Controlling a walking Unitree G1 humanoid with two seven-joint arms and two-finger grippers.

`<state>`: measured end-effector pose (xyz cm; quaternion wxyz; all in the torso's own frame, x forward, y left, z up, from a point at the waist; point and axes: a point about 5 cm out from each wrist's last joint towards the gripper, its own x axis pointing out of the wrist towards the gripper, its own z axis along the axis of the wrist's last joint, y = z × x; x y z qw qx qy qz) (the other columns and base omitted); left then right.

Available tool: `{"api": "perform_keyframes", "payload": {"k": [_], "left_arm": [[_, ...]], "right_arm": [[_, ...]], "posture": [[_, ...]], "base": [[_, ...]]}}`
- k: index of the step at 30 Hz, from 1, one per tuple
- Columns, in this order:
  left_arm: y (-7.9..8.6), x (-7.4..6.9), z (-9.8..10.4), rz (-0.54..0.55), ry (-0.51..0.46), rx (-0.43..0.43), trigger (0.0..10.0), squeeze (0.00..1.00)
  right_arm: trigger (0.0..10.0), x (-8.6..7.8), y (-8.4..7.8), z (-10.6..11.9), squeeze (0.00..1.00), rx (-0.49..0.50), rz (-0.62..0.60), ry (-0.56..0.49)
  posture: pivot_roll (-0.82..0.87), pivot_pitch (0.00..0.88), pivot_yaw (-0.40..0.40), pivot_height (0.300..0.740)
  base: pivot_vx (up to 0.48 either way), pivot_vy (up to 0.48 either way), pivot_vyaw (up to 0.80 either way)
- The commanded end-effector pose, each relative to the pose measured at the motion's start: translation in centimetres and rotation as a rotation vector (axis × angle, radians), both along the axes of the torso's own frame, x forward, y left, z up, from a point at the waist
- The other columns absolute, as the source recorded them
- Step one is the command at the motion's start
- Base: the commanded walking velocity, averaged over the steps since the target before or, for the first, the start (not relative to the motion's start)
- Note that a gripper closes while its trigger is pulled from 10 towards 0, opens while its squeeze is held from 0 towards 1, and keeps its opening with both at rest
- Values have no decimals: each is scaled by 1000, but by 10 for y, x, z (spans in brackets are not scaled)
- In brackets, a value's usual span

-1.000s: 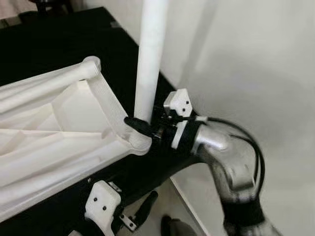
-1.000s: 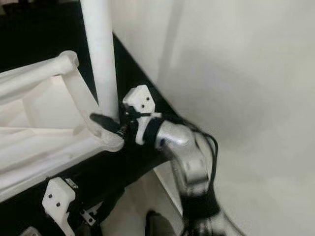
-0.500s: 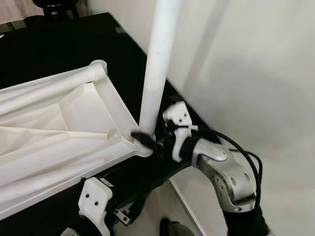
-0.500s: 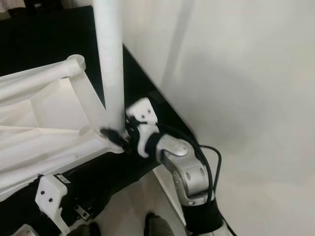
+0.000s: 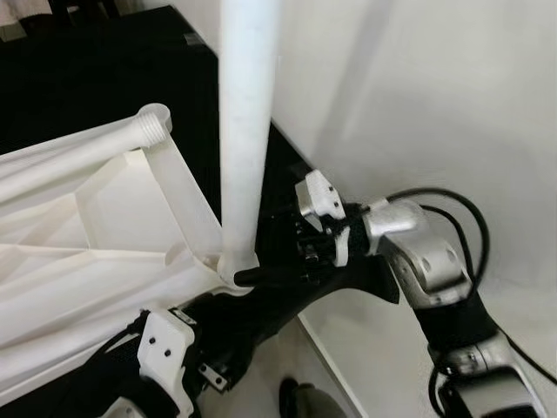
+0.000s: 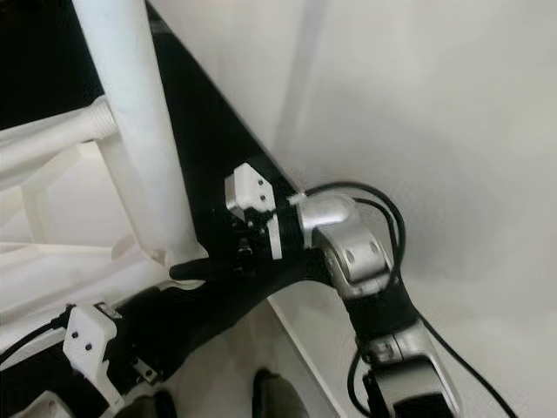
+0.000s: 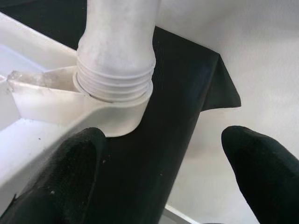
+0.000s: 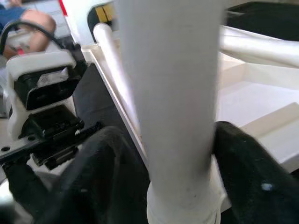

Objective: Building children table

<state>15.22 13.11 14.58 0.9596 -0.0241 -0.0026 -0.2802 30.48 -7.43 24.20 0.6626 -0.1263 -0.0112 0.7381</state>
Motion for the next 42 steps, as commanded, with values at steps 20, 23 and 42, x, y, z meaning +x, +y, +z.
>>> {"api": "perform_keyframes", "payload": {"k": [20, 23, 42], "left_arm": [[-10, -4, -1, -55, 24, -35, 10000, 0], [-7, -2, 0, -55, 21, -32, 10000, 0], [-4, 12, -4, -33, 4, -33, 10000, 0]], "right_arm": [[0, 2, -18, -22, 0, 100, -292, 36], [0, -7, -17, -57, 0, 82, -884, 77], [10000, -22, 8, -58, 1000, 106, -831, 98]], "posture": [[-191, 264, -102, 740], [-218, 265, -89, 740], [-203, 204, -102, 740]], "base": [[0, 0, 0], [0, 0, 0], [0, 0, 0]]}}
